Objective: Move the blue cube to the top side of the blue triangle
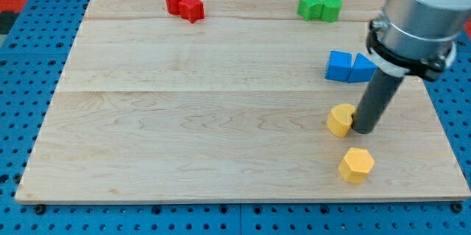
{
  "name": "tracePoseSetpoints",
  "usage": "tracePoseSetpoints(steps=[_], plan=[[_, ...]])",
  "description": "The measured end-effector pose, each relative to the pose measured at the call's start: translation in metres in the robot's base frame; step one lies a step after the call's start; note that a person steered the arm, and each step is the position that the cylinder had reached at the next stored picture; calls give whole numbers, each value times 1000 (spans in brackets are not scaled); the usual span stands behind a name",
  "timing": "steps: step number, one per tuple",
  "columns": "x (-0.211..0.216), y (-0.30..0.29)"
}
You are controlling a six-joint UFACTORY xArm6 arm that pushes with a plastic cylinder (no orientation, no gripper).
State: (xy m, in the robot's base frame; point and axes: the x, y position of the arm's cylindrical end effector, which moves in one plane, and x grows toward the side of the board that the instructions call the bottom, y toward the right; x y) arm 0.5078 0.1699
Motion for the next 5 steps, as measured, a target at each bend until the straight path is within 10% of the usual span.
tracePoseSetpoints(steps=[2, 5], plan=[[-26, 125], [-129, 71]])
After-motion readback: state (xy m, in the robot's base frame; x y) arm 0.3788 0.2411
